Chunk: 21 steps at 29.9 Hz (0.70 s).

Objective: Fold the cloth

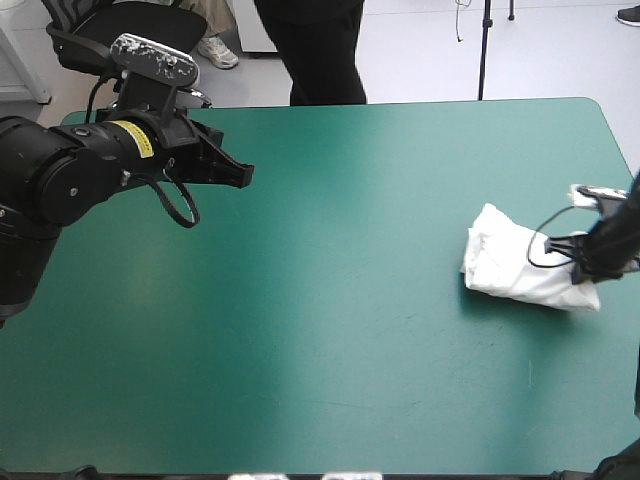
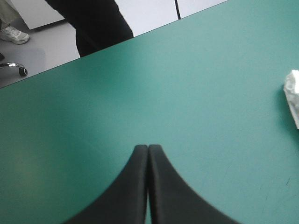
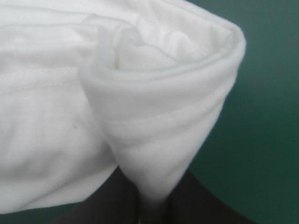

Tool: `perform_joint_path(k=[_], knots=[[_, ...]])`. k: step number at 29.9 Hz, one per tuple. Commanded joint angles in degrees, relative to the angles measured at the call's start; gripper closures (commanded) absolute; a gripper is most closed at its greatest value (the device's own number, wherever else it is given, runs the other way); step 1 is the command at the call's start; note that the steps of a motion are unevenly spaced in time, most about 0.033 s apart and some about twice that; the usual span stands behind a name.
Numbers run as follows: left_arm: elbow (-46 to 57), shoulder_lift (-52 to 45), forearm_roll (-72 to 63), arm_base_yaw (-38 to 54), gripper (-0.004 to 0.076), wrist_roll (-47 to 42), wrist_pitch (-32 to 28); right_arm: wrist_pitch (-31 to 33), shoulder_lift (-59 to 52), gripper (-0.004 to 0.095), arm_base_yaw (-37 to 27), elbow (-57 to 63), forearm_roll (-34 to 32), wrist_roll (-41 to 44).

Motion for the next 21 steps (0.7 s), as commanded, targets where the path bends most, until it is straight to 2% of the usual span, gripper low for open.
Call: perform_joint_path(k=[1,4,7,11,13,15,17,19,21], knots=[[-1.5,-1.6,-0.2,-0.1,0.0733,-0.7,2.1,-5.7,-8.4,0.0921,-8.1,6.5,0.7,0.3],[-1.5,-1.6,-1.1,-0.1,0.0733,0.0,2.1,-10.2,-12.2,0.0921,-12.4,11.9,2.1,0.3],[-1.5,-1.6,-1.3,-0.1,0.0733,0.0,2.1,-12.7,-14.3,0.0921,-13.0,15.7,1.6,0.3],[-1.5,-1.6,-1.4,-0.1,0.0733,0.0,2.1,-12.9,-14.5,0.0918,-12.8,16.8,2.1,1.8],[-1.5,-1.6,-1.4,-0.1,0.0733,0.0,2.1,-12.9,-14.5,0.0874,-12.8,16.8,1.8,1.8],[-1.5,-1.6,-1.5,-0.1,0.0733,0.0,2.1,-12.9,-14.7,0.0751,-12.8,16.7,1.8,1.8],[-1.5,-1.6,-1.5,-0.1,0.0733,0.0,2.1,-12.5,-15.5,0.0579,-12.8,16.3,1.3,1.8],[-1.5,-1.6,-1.5,-0.1,0.0733,0.0,2.1,-11.2,-16.7,0.0358,-12.8,15.1,0.9,1.8],[-1.5,-1.6,-1.5,-0.1,0.0733,0.0,2.1,-9.1,-18.4,0.0198,-12.8,13.5,0.1,3.5]])
